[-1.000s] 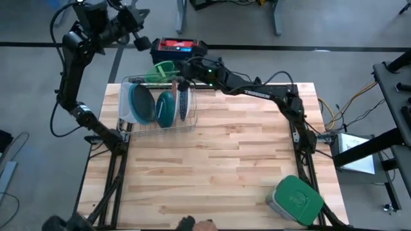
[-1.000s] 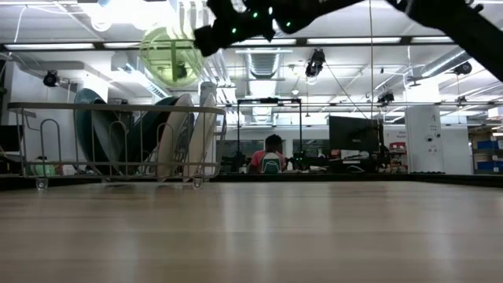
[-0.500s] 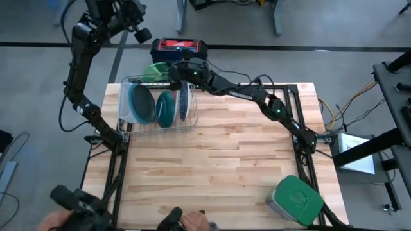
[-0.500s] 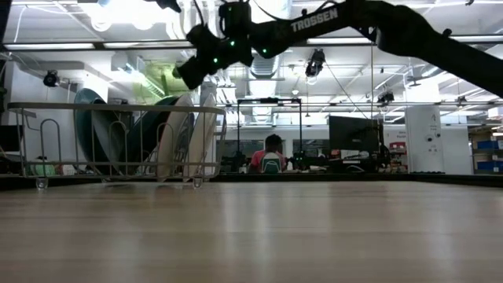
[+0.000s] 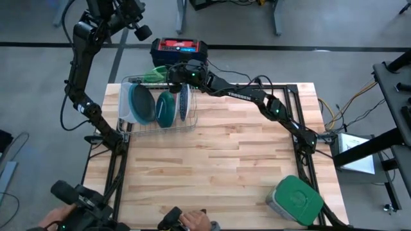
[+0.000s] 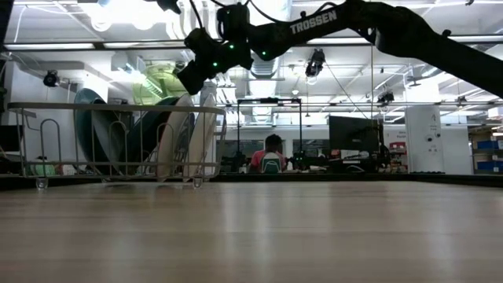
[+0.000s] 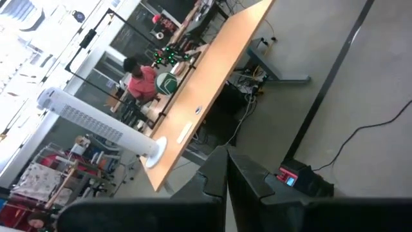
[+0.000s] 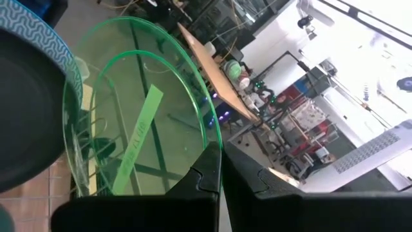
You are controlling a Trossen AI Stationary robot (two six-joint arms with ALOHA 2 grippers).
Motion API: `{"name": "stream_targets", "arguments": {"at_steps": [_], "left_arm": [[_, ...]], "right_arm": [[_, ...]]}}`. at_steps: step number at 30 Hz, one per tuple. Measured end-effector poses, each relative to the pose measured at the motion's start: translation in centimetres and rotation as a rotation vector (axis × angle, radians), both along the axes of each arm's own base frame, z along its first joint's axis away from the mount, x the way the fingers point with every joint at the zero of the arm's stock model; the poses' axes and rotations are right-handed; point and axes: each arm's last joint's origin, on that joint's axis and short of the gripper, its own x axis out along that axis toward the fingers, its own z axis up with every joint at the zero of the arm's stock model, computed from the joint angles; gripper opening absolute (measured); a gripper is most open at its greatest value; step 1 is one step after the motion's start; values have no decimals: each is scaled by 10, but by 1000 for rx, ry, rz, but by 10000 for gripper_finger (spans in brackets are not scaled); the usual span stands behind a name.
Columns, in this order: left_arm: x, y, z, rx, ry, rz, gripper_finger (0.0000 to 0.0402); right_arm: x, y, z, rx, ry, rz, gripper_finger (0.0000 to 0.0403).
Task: Sort dishes
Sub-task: Put the light green plate into the dish rack
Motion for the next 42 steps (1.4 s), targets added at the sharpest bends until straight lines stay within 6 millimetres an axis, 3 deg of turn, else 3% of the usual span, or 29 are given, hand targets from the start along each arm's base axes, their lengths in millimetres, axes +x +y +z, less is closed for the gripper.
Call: {"name": "stream_targets", "arguments": {"at_steps": [10,31,42], "left_arm": [[0,0,-2,-17,-3,3,0],[1,0,-2,-36,-35,-27,0],[2,-1,-2,-54,-67,-57,0]], "right_arm": [[0,0,-1,10,9,0,0],[1,1,-4,-2,35,166,0],[-1,-6,1,83,-80,177,0]]}}
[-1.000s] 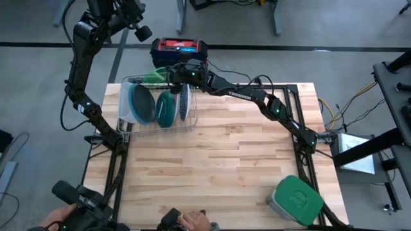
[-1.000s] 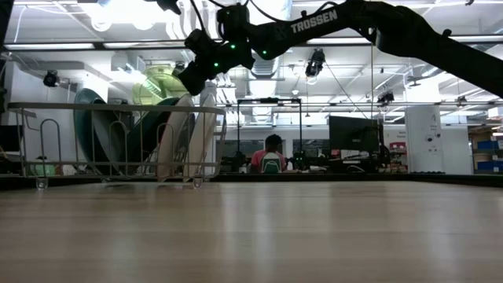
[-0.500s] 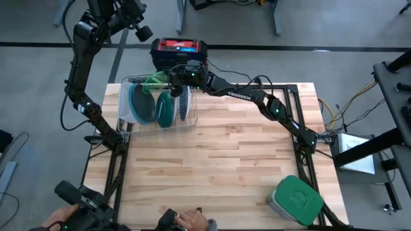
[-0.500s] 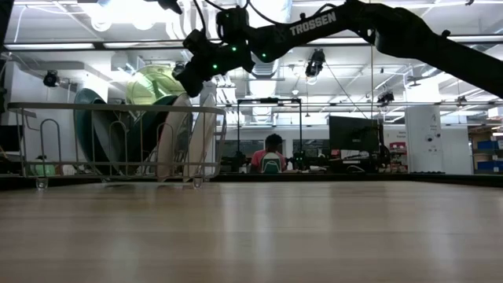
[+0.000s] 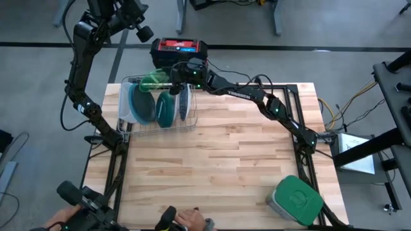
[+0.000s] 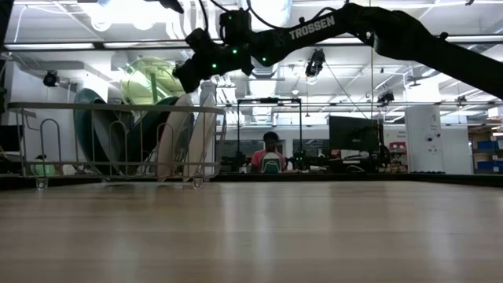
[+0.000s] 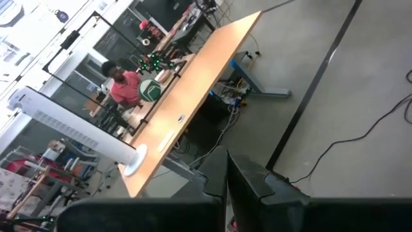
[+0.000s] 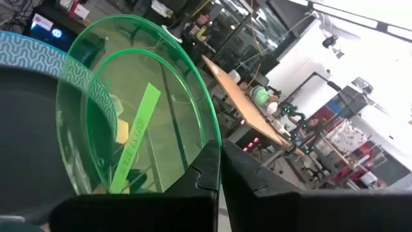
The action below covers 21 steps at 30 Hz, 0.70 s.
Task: Sort dishes
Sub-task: Put the light green plate into the dish rack
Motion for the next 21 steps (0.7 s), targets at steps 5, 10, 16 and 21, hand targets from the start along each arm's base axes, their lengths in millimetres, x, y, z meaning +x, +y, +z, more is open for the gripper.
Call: {"name": "stream_targets", "arguments": {"at_steps": [5,10,16,21], "left_arm": [[0,0,0,-1,-2,0,0],[0,0,0,-6,-7,-4,0],[0,0,0,-7,-7,-4,0],[0,0,-1,-16,-9,-2,0]], "right_arm": [[5,0,-8,-79,3,10,0],[7,0,-12,-114,-22,32,0],[9,-5,-21,-102,-26,20,0],[8,-11,-28,-73,22,-24,0]]}}
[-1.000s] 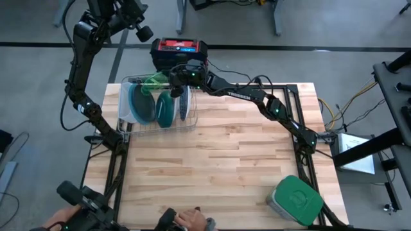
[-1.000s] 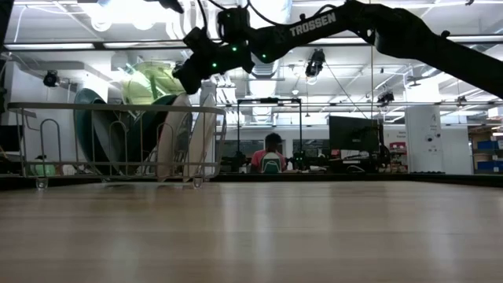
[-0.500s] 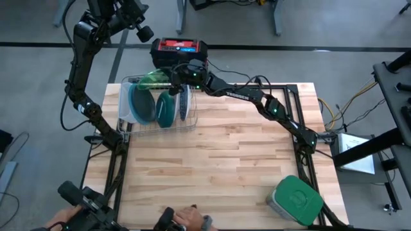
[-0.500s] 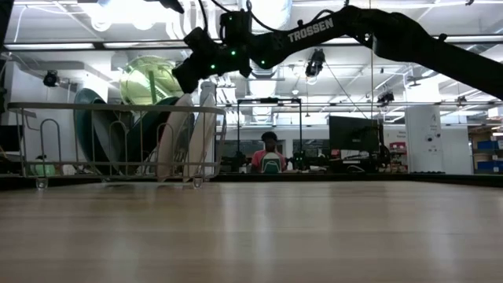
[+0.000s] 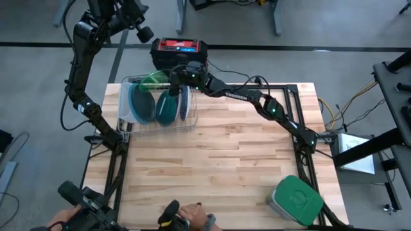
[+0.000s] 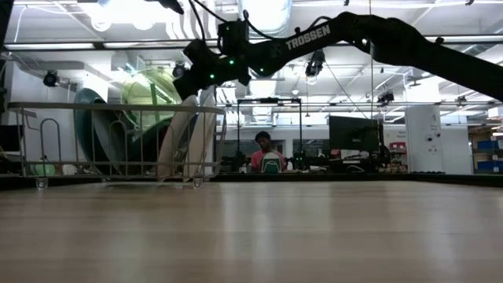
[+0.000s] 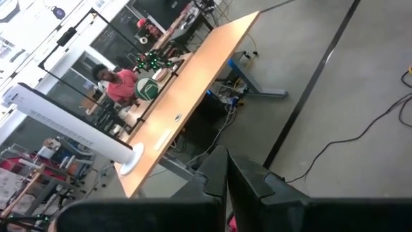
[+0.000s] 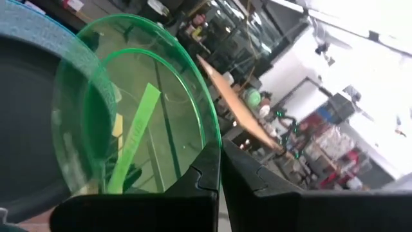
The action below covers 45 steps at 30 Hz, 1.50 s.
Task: Sort dishes
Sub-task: Put the light green plate into the dish rack
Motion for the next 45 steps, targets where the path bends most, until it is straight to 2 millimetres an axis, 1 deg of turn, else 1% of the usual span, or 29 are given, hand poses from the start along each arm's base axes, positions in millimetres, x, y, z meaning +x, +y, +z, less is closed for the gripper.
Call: {"name": "stream_targets", "arguments": {"at_steps": [5,14,25,30,36,45], "left_arm": [[0,0,-2,-14,8,0,0],[0,0,-2,-16,9,0,0],[2,4,-7,-36,19,1,0],[6,10,-12,-52,31,0,0],[11,17,-17,-64,47,-1,0],[11,18,-18,-65,50,-2,0]], "right_arm": [[-3,-8,-1,69,-21,-38,0],[-2,-6,-1,130,-47,-47,0],[-2,-4,-2,122,-21,-46,4],[-2,-2,-2,98,0,-44,29],[-1,0,-2,83,6,-65,78],[0,3,-3,77,15,-70,142]]}}
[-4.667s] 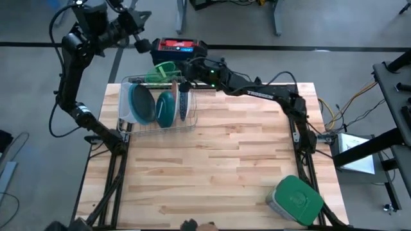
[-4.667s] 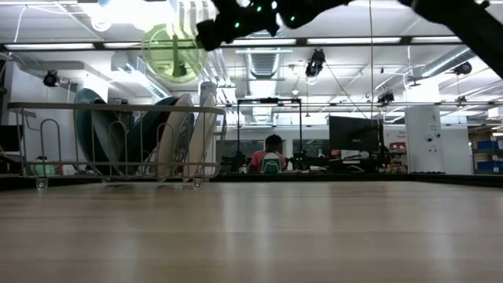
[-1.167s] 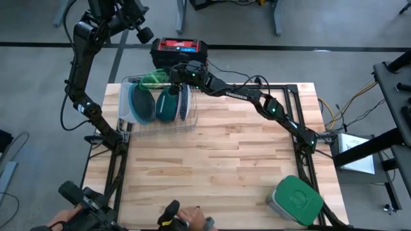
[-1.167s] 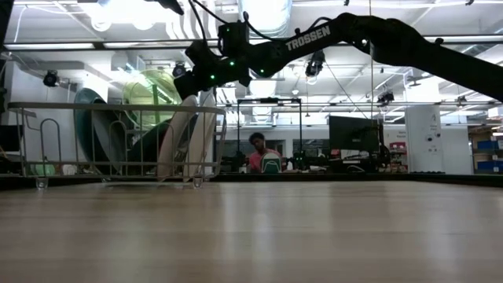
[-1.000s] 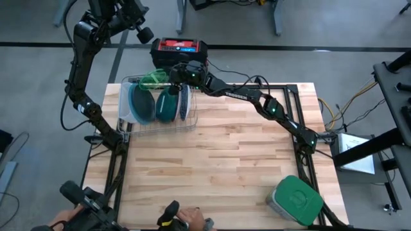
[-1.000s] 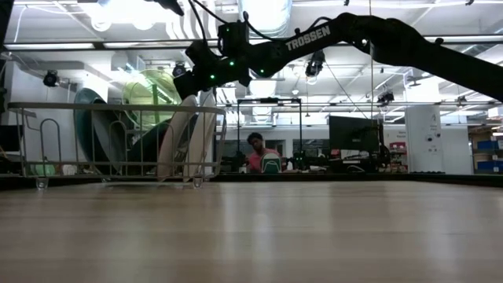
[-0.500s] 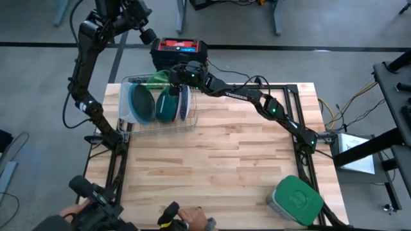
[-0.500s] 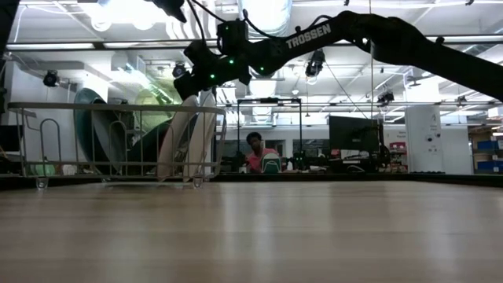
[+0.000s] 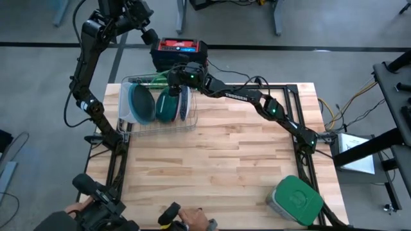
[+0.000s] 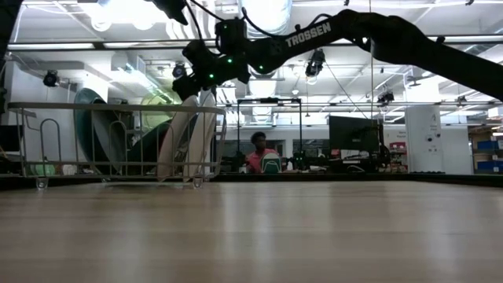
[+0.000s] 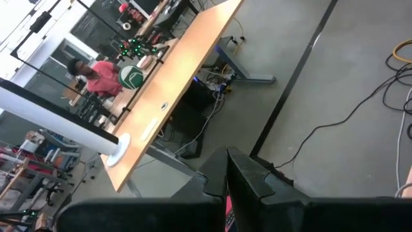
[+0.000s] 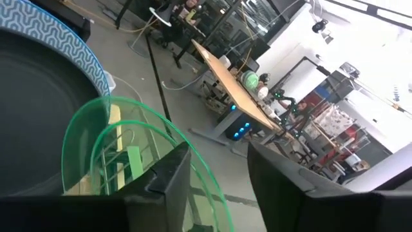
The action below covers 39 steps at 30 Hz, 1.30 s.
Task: Sort dishes
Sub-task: Put the light green plate into the dish rack
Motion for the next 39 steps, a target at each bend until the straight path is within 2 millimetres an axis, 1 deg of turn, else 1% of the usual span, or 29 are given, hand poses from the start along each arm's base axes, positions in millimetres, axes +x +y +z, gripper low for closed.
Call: {"name": "stream_targets", "arguments": {"at_steps": [8,15,22,31,39], "left_arm": [[0,0,0,0,0,0,0],[0,0,-1,-5,4,0,0],[0,-1,-3,-27,18,0,0],[-1,-1,-5,-42,27,0,0],[-1,-2,-5,-45,29,1,0]], "right_arm": [[0,3,-2,-2,39,-59,185],[0,6,-4,-3,77,-123,202],[-1,13,1,89,47,-159,205],[-4,23,19,114,18,-142,206],[-3,24,22,239,-59,-106,208]]}}
